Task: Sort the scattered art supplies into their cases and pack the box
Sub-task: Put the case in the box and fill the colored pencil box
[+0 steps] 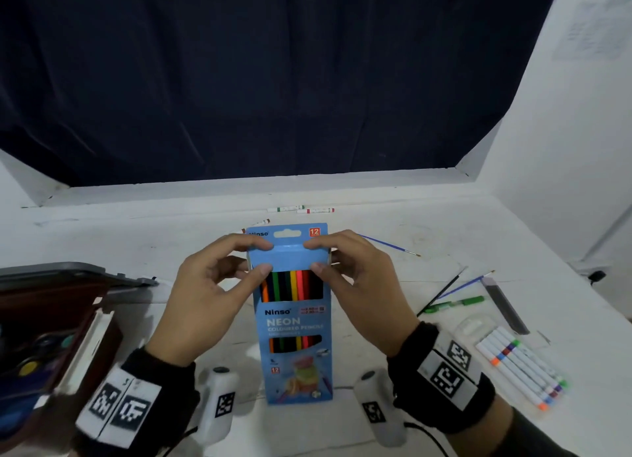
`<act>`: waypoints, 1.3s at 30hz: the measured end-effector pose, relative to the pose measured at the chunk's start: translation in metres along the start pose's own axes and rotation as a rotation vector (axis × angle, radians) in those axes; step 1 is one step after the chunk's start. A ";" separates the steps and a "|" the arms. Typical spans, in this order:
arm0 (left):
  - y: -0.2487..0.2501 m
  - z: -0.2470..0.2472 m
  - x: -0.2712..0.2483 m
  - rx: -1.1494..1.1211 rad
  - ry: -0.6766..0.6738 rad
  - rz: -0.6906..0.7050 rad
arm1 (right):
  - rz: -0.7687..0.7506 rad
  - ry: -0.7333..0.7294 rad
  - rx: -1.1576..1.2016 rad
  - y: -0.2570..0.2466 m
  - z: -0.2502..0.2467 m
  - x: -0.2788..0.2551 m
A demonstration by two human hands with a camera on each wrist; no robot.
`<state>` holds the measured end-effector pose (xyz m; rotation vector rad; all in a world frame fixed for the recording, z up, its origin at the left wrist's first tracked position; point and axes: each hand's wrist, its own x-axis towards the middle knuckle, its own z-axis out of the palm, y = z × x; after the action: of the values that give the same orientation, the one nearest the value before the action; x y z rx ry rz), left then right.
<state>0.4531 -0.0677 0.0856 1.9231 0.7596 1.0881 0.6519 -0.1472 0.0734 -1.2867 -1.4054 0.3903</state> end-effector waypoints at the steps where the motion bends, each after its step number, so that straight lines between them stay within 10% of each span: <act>1: 0.001 -0.001 -0.001 0.007 0.009 0.006 | -0.013 0.009 -0.001 -0.002 0.000 0.000; 39: -0.017 0.007 -0.124 -0.173 0.261 -0.284 | 0.225 -0.262 0.133 0.024 0.037 -0.064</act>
<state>0.4013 -0.1589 0.0174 1.4929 1.0124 1.1951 0.6164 -0.1773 0.0108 -1.3225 -1.4269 0.8165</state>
